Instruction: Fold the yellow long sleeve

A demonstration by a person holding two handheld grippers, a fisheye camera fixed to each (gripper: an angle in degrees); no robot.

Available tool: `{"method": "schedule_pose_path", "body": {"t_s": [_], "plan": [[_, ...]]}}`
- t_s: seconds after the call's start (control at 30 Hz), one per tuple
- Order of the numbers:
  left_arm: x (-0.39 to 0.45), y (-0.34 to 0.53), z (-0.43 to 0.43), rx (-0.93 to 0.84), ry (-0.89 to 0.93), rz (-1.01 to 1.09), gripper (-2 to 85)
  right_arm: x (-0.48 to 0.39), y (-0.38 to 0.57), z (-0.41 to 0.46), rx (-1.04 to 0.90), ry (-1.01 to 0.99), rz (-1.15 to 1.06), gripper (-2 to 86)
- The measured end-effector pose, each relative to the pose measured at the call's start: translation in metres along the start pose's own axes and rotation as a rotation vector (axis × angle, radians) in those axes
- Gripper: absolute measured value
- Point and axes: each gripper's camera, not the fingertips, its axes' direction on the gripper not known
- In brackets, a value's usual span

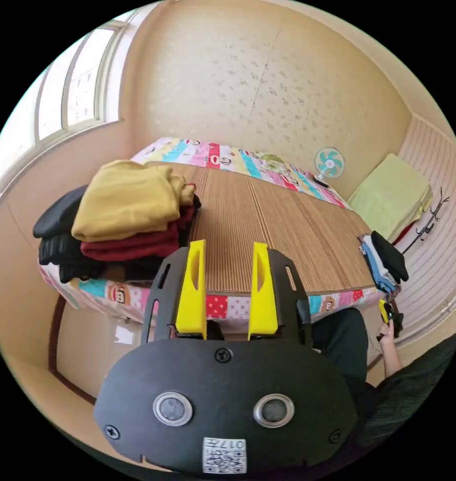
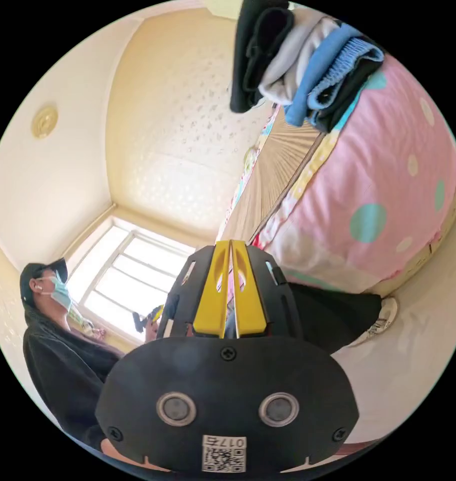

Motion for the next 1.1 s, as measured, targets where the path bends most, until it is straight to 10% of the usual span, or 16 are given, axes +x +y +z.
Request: {"method": "schedule_pose_path", "body": {"t_s": [0.13, 0.3, 0.4, 0.53, 0.83, 0.93, 1.1], "plan": [[-0.039, -0.071, -0.012, 0.127, -0.185, -0.047, 14.6, -0.062, 0.031, 0.035, -0.099, -0.009, -0.173, 0.6], [-0.079, -0.105, 0.123, -0.394, -0.125, -0.181, 12.0, -0.106, 0.059, 0.074, -0.117, -0.139, -0.29, 0.4], [-0.076, -0.087, 0.112, -0.218, -0.042, -0.311, 6.8, -0.134, 0.081, 0.086, -0.088, -0.185, -0.34, 0.3], [-0.059, -0.094, 0.048, 0.124, 0.496, -0.357, 4.2, -0.176, 0.117, 0.093, -0.046, -0.13, -0.468, 0.3], [0.109, -0.153, -0.043, 0.365, 1.294, 0.23, 4.5, -0.223, 0.12, 0.178, -0.142, -0.065, -0.584, 1.1], [0.122, -0.124, -0.021, 0.286, 1.241, 0.183, 4.7, -0.228, 0.121, 0.201, -0.152, -0.079, -0.597, 2.0], [0.132, -0.024, 0.089, -0.225, 0.642, 0.082, 3.6, -0.21, 0.125, 0.214, -0.1, -0.033, -0.555, 6.5]]}}
